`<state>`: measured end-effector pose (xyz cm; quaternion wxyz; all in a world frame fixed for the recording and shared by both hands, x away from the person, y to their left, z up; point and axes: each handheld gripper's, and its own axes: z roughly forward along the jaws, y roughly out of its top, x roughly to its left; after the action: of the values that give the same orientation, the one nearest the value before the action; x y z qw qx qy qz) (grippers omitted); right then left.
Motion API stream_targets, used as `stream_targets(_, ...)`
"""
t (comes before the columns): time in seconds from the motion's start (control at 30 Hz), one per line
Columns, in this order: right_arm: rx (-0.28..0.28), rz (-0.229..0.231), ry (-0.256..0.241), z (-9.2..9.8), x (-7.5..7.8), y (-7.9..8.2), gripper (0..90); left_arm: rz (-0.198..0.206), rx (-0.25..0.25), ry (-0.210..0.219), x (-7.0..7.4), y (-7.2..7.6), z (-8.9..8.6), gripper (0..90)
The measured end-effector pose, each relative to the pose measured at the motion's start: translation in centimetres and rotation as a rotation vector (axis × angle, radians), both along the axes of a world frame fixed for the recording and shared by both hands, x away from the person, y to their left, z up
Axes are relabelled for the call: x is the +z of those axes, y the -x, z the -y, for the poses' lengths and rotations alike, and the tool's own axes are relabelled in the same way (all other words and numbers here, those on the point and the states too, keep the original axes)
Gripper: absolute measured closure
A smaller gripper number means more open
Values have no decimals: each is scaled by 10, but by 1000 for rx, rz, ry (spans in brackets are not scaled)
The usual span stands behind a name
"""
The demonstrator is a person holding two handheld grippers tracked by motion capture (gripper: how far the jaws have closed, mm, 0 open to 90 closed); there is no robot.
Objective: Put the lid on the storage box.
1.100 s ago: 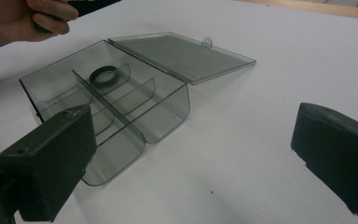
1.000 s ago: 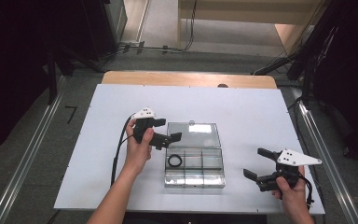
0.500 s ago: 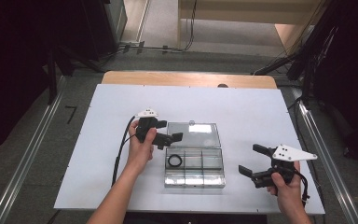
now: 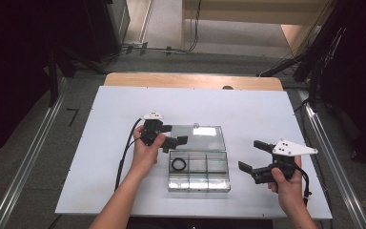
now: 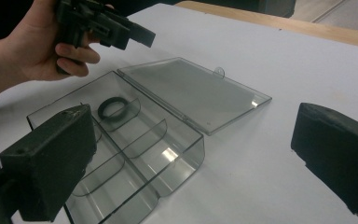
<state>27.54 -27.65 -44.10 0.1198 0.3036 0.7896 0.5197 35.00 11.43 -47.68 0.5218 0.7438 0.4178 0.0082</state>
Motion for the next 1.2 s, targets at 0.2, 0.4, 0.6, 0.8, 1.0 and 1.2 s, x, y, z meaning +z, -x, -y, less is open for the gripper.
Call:
stream_targets(0.2, -2, -1, 5, -6, 5, -9, 0, -15, 1, 2, 0, 0, 1, 2)
stream_targets(0.4, -4, 3, 24, -13, 7, -16, 0, -18, 2, 5, -1, 0, 1, 2)
stream_targets(0.6, 7, -2, 21, -20, 10, -25, 0, -25, 2, 4, -3, -1, 2, 0)
stream_targets(0.8, 10, -6, 20, -26, 11, -33, 0, -24, -1, 6, -2, -1, 1, 0)
stream_targets(1.0, 14, -10, 18, -31, 10, -41, 0, -27, 2, 6, -3, -1, 1, 0)
stream_targets(1.2, 15, -7, 20, -36, 12, -47, 0, -30, 0, 5, -5, -1, 2, 0)
